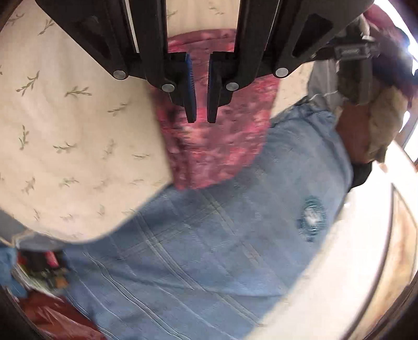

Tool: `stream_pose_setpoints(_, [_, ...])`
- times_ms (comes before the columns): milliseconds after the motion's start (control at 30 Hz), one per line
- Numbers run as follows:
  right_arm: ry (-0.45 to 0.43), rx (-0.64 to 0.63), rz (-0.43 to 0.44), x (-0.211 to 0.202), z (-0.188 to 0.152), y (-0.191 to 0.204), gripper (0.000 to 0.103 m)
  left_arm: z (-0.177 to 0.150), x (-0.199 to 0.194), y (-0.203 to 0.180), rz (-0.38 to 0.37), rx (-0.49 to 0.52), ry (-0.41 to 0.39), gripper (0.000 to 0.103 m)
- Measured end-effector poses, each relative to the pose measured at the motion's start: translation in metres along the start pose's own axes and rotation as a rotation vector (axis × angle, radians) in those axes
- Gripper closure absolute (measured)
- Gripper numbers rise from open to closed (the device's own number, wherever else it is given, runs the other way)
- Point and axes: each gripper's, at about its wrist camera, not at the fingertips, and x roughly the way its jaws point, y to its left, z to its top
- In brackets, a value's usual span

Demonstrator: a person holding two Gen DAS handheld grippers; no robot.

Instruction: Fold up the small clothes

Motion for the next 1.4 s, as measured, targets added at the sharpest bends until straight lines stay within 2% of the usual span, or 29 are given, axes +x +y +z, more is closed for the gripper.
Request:
stream_pose_setpoints(33, [0.035, -0.014, -0.025, 0.007, -0.006, -0.001, 0.092, -0.001, 0.008, -0.002, 0.041, 0.009, 0.018, 0.037])
stream_pose_setpoints(100, [0.177, -0.032, -0.140, 0.039, -0.027, -0.009, 0.095, -0.008, 0.008, -0.011, 0.090, 0.068, -0.013, 0.036])
stream_pose_setpoints(133, [0.149, -0.030, -0.125, 0.041, -0.033, -0.011, 0.096, -0.009, 0.008, -0.015, 0.106, 0.080, -0.014, 0.036])
stream_pose_setpoints(167, [0.074, -0.018, -0.090, 0.033, -0.038, -0.014, 0.094, -0.009, 0.010, -0.016, 0.109, 0.076, -0.010, 0.034])
stream_pose_setpoints(300, [0.034, 0.083, -0.049, 0.027, -0.041, -0.024, 0.094, -0.007, 0.012, -0.014, 0.094, 0.057, -0.012, 0.031])
stream_pose_setpoints(400, [0.017, 0.076, -0.052, 0.032, -0.042, -0.022, 0.094, -0.004, 0.015, -0.015, 0.076, 0.039, -0.008, 0.025])
stream_pose_setpoints(500, [0.016, 0.071, -0.050, 0.030, -0.040, -0.022, 0.094, -0.007, 0.010, -0.011, 0.072, 0.031, -0.006, 0.024])
stream_pose_setpoints(667, [0.059, 0.074, -0.047, 0.022, -0.043, -0.027, 0.094, -0.006, 0.015, -0.019, 0.078, 0.040, -0.003, 0.019])
stream_pose_setpoints(733, [0.094, 0.052, -0.073, 0.023, -0.037, -0.022, 0.094, -0.005, 0.013, -0.021, 0.071, 0.042, 0.014, 0.020])
stream_pose_setpoints(800, [0.099, 0.011, -0.109, 0.022, -0.028, -0.012, 0.093, -0.001, 0.003, -0.026, 0.019, 0.040, 0.003, 0.021])
stream_pose_setpoints(833, [0.067, -0.020, -0.117, 0.018, -0.021, -0.004, 0.091, 0.001, -0.004, -0.029, 0.007, 0.046, -0.022, 0.021])
stream_pose_setpoints(933, [-0.010, -0.073, -0.109, 0.012, -0.002, 0.008, 0.090, 0.016, -0.021, -0.042, 0.033, 0.093, -0.100, 0.020])
stream_pose_setpoints(1033, [-0.023, -0.098, -0.140, 0.023, 0.020, 0.014, 0.089, 0.031, -0.016, -0.045, 0.052, 0.099, -0.097, 0.020])
stream_pose_setpoints(1133, [0.012, -0.076, -0.162, 0.042, 0.025, 0.006, 0.089, 0.039, 0.006, -0.039, 0.074, 0.075, -0.058, 0.020])
stream_pose_setpoints(1233, [0.158, -0.077, -0.235, 0.080, 0.012, -0.012, 0.093, 0.038, 0.026, -0.034, 0.141, 0.092, -0.035, 0.019])
stream_pose_setpoints(1267, [0.109, -0.090, -0.217, 0.076, 0.009, -0.013, 0.094, 0.037, 0.028, -0.033, 0.149, 0.113, -0.024, 0.019])
stream_pose_setpoints(1333, [0.116, -0.070, -0.205, 0.072, 0.009, -0.015, 0.093, 0.039, 0.022, -0.031, 0.111, 0.124, -0.017, 0.019])
stream_pose_setpoints(1400, [0.120, -0.044, -0.192, 0.066, 0.016, -0.014, 0.093, 0.049, 0.007, -0.019, 0.004, 0.071, -0.032, 0.019])
